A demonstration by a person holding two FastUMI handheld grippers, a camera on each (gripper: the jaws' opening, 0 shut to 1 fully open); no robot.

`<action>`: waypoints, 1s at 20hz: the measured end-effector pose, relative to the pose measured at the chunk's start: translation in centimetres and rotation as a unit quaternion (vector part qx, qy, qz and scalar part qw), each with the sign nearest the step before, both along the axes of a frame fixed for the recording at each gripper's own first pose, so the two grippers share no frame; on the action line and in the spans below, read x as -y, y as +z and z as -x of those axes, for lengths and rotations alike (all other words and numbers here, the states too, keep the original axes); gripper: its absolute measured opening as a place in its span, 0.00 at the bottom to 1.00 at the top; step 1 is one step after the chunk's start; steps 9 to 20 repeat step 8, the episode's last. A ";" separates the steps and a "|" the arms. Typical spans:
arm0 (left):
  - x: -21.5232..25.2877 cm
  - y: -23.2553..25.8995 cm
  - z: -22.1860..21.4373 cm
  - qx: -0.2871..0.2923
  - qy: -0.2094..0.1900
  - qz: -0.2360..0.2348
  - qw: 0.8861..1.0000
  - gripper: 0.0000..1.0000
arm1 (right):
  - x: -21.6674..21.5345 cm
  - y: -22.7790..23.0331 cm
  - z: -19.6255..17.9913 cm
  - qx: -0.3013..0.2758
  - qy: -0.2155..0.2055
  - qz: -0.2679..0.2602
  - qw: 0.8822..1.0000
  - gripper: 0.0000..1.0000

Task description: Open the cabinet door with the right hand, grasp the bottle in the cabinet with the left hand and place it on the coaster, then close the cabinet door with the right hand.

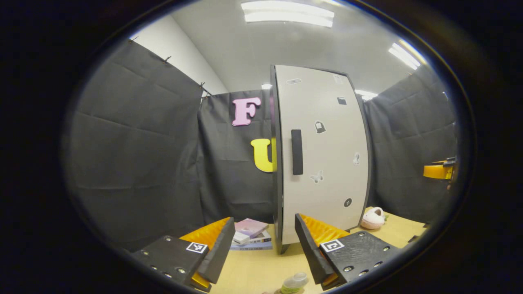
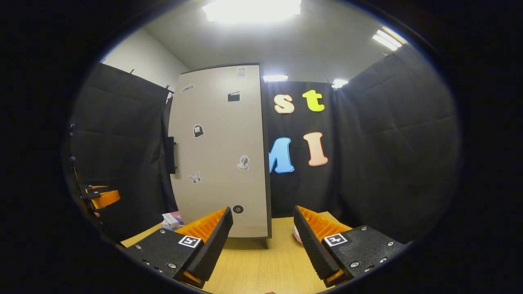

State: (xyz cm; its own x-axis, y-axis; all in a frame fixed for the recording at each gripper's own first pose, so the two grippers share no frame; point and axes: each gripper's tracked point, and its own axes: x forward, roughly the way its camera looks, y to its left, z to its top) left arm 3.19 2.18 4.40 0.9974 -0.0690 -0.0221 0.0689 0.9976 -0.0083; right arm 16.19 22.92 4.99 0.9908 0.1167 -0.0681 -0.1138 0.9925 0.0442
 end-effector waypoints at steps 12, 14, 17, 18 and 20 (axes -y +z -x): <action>-0.2 0.0 -0.3 0.001 -0.001 -0.005 1.000 0.84 | -0.1 0.1 -0.2 0.001 -0.003 -0.004 1.000 0.93; -0.2 0.0 -0.3 0.001 -0.001 -0.005 1.000 0.84 | -0.1 0.1 -0.2 0.001 -0.003 -0.004 1.000 0.93; -0.2 0.0 -0.3 0.001 -0.001 -0.005 1.000 0.84 | -0.1 0.1 -0.2 0.001 -0.003 -0.004 1.000 0.93; -0.2 0.0 -0.3 0.001 -0.001 -0.005 1.000 0.84 | -0.1 0.1 -0.2 0.001 -0.003 -0.004 1.000 0.93; -0.2 0.0 -0.3 0.001 -0.001 -0.005 1.000 0.84 | -0.1 0.1 -0.2 0.001 -0.003 -0.004 1.000 0.93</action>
